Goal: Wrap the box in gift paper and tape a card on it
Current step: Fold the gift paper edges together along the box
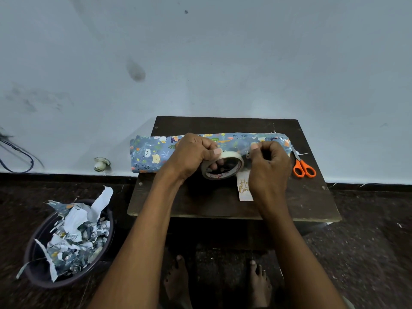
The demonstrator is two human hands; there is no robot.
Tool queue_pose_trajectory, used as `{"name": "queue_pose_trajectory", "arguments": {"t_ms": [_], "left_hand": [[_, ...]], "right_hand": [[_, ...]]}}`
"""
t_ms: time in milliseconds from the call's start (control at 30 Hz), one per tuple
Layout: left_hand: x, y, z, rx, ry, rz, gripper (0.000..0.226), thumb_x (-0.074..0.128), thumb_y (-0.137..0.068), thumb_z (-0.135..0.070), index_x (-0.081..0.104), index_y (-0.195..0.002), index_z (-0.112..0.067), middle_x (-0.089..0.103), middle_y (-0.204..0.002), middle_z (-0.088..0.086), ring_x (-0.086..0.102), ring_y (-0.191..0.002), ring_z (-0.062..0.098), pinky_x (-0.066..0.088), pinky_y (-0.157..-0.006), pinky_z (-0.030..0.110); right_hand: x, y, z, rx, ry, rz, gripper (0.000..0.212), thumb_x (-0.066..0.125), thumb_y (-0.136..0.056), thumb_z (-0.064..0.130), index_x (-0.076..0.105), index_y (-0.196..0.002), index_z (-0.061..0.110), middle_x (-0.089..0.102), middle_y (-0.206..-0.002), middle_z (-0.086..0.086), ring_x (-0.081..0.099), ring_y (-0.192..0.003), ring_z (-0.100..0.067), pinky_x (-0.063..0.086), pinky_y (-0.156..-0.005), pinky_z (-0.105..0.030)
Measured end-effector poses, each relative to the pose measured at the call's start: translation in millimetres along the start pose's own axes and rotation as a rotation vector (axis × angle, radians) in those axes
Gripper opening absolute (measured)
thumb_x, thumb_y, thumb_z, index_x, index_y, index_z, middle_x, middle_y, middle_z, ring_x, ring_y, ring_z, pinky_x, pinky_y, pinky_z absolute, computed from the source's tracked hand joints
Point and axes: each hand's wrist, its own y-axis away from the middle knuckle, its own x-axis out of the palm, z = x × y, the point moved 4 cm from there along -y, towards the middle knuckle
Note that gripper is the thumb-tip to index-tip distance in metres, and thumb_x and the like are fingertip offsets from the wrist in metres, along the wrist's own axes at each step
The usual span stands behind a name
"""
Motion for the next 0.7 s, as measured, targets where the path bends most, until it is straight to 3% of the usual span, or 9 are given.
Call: {"name": "queue_pose_trajectory", "arguments": {"t_ms": [100, 267, 333, 433, 567, 700], "left_hand": [[0.3, 0.0, -0.6, 0.005, -0.001, 0.015, 0.031, 0.062, -0.093, 0.005, 0.068, -0.064, -0.001, 0.066, -0.051, -0.003, 0.062, -0.064, -0.003, 0.052, -0.061, 0.017], [0.5, 0.5, -1.2, 0.007, -0.027, 0.031, 0.027, 0.062, -0.092, 0.006, 0.071, -0.067, 0.001, 0.070, -0.058, -0.002, 0.064, -0.068, -0.003, 0.052, -0.063, 0.013], [-0.7, 0.7, -0.7, -0.008, -0.014, 0.031, 0.024, 0.060, -0.091, 0.007, 0.073, -0.071, 0.005, 0.071, -0.060, 0.001, 0.065, -0.069, -0.001, 0.054, -0.064, 0.017], [-2.9, -0.6, -0.7, -0.013, -0.024, -0.002, 0.028, 0.060, -0.085, 0.004, 0.078, -0.067, -0.010, 0.073, -0.069, 0.012, 0.067, -0.078, 0.012, 0.055, -0.072, 0.027], [-2.6, -0.2, -4.5, 0.017, -0.019, -0.011, 0.021, 0.061, -0.077, -0.008, 0.080, -0.079, -0.014, 0.077, -0.088, 0.013, 0.067, -0.081, 0.014, 0.053, -0.074, 0.025], [-4.3, 0.9, -11.6, 0.084, 0.041, -0.058, 0.025, 0.057, -0.084, 0.013, 0.077, -0.088, -0.001, 0.076, -0.091, 0.017, 0.071, -0.083, 0.016, 0.055, -0.078, 0.022]], "right_hand": [[-7.9, -10.5, -8.7, 0.126, -0.106, -0.013, 0.016, 0.061, -0.097, 0.020, 0.066, -0.083, 0.014, 0.072, -0.078, -0.005, 0.066, -0.074, -0.022, 0.056, -0.077, -0.045], [-9.6, -12.5, -8.1, 0.238, -0.269, 0.049, 0.019, 0.056, -0.102, 0.011, 0.066, -0.094, -0.002, 0.073, -0.074, -0.008, 0.064, -0.060, -0.018, 0.052, -0.054, -0.028], [-8.7, -10.9, -4.3, 0.229, -0.318, 0.090, 0.017, 0.054, -0.103, 0.009, 0.065, -0.096, -0.003, 0.074, -0.073, -0.006, 0.066, -0.061, -0.019, 0.052, -0.053, -0.028], [-9.7, -9.9, 1.5, 0.196, -0.341, 0.120, 0.014, 0.055, -0.102, 0.007, 0.063, -0.090, 0.004, 0.075, -0.073, -0.006, 0.067, -0.064, -0.020, 0.053, -0.057, -0.029], [-10.6, -9.0, 7.7, 0.108, -0.327, 0.149, 0.014, 0.057, -0.101, 0.005, 0.064, -0.088, 0.002, 0.074, -0.072, -0.006, 0.065, -0.061, -0.017, 0.053, -0.057, -0.026], [-9.2, -8.0, 10.9, 0.037, -0.317, 0.191, 0.014, 0.059, -0.099, 0.003, 0.064, -0.093, -0.008, 0.075, -0.073, -0.008, 0.065, -0.063, -0.020, 0.053, -0.058, -0.025]]}}
